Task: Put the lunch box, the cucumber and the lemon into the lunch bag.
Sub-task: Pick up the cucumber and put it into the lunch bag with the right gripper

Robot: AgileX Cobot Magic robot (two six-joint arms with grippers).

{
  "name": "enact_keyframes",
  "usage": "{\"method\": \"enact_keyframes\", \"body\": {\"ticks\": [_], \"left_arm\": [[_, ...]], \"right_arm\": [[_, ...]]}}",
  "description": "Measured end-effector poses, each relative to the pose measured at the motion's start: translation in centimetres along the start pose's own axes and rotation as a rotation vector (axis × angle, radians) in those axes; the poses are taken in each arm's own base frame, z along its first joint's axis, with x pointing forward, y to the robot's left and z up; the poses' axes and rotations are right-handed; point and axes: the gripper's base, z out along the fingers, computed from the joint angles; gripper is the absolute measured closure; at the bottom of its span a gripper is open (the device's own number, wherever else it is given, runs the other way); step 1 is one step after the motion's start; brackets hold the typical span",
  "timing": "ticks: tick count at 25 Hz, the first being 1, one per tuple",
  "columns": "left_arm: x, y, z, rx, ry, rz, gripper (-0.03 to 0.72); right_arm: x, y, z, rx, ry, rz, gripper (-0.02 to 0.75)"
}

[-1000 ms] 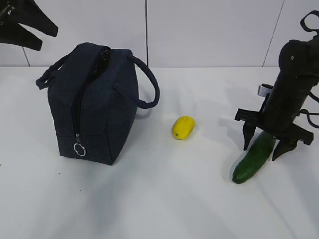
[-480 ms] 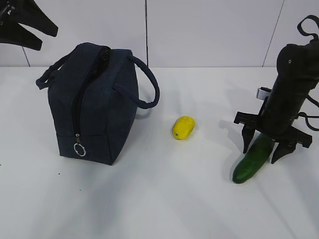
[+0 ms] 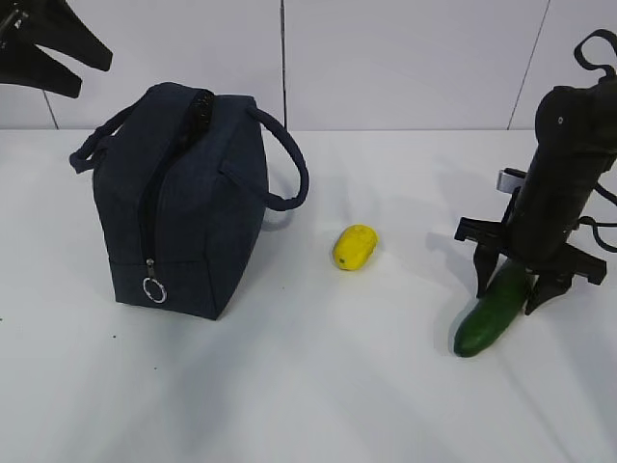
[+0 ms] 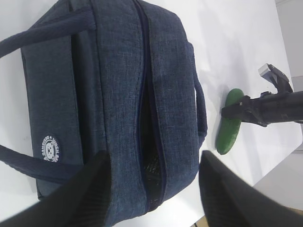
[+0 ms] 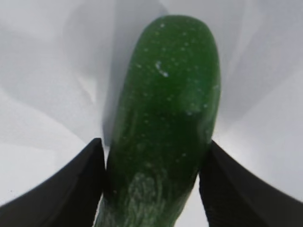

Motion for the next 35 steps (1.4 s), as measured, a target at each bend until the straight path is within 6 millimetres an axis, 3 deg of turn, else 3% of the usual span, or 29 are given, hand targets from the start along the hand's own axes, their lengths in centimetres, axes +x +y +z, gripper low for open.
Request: {"method": "enact_keyframes", "body": {"ticks": [8, 18, 25, 29, 35], "left_arm": [[0.0, 0.0, 0.0, 0.002, -0.001, -0.001, 0.259], [0.0, 0.0, 0.0, 0.003, -0.001, -0.001, 0.28], [0.1, -0.8, -0.9, -0.008, -0.019, 0.023, 0.293], [0.4, -0.8, -1.5, -0.062, -0.01, 0.055, 0.294], [0.6, -0.3, -1.5, -0.118, 0.009, 0.075, 0.297]], "right_arm": [[0.0, 0.0, 0.0, 0.003, -0.004, -0.004, 0.363], [0.0, -0.1, -0.8, 0.042, 0.038, -0.093, 0.373], [-1.1, 1.1, -3.3, -0.001, 0.018, -0.256, 0.373], [-1.1, 2.4, -4.8, -0.121, 0.021, -0.373, 0.376], [0.1, 5.1, -10.3, -0.464, -0.064, -0.542, 0.376]]}}
